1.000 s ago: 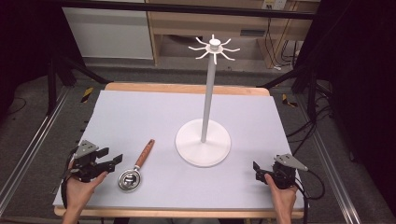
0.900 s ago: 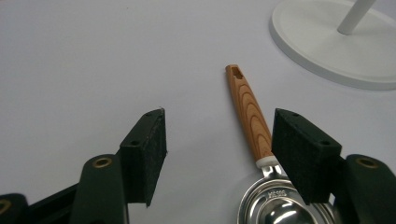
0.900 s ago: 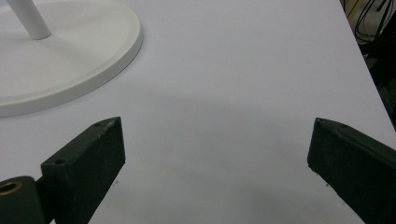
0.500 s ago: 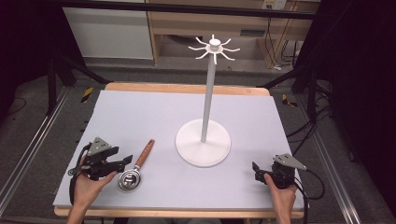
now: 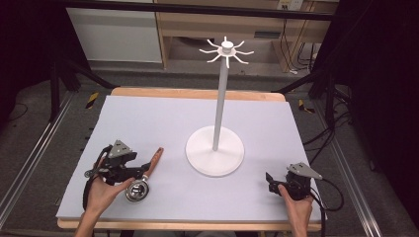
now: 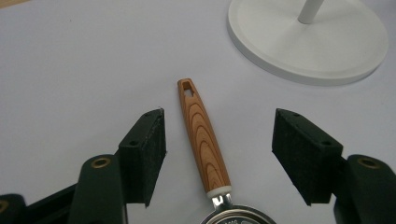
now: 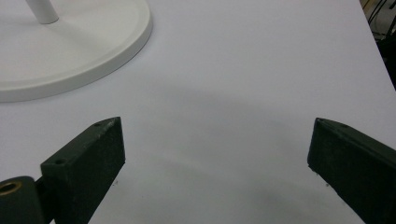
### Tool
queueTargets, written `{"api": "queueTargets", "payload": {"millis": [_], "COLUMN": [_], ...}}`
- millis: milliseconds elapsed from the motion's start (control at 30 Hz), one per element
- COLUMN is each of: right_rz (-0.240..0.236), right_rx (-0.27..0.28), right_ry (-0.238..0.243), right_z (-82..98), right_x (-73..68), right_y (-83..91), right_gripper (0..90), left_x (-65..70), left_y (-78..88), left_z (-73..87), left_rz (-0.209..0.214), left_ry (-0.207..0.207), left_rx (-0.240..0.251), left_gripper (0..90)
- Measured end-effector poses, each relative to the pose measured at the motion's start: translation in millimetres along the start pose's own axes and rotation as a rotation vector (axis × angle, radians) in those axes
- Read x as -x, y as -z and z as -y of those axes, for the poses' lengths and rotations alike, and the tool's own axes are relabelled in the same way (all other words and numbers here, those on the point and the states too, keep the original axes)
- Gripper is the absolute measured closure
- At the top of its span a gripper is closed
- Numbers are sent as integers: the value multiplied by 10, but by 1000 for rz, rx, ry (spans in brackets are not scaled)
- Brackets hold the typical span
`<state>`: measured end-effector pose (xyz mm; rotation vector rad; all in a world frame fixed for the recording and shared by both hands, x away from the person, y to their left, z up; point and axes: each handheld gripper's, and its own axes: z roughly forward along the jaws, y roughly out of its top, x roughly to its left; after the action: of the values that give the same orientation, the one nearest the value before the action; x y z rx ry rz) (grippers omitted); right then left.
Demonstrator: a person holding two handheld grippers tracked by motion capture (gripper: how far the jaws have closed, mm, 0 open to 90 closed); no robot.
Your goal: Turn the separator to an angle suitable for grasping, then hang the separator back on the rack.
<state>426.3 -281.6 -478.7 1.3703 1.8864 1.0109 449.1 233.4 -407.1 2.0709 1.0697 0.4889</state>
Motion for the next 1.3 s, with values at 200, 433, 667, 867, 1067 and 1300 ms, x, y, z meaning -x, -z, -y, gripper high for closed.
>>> {"api": "queueTargets", "payload": {"millis": [200, 433, 667, 867, 1067, 1300], "right_rz": [-6, -10, -15, -17, -23, -19], "right_rx": [-4, 0, -14, -16, -25, -28], "right_ry": [5, 8, 11, 14, 12, 18], "right_z": [0, -4, -2, -8, -8, -3], "right_x": [1, 12, 17, 5, 3, 8], "right_y": [-1, 8, 1, 2, -1, -8], "right_gripper": [46, 45, 45, 47, 49, 49], "left_x": [36, 48, 55, 49, 12, -19], "left_y": [-11, -49, -169, -247, -323, -422], "left_z": [-99, -193, -276, -277, -265, -228], "left_rz": [-6, 0, 3, -9, -9, -6], "left_ry": [-32, -51, -75, -69, -57, -50], "left_rx": [-23, -60, -123, -154, -180, -232], "left_gripper": [347, 350, 353, 365, 417, 429]}}
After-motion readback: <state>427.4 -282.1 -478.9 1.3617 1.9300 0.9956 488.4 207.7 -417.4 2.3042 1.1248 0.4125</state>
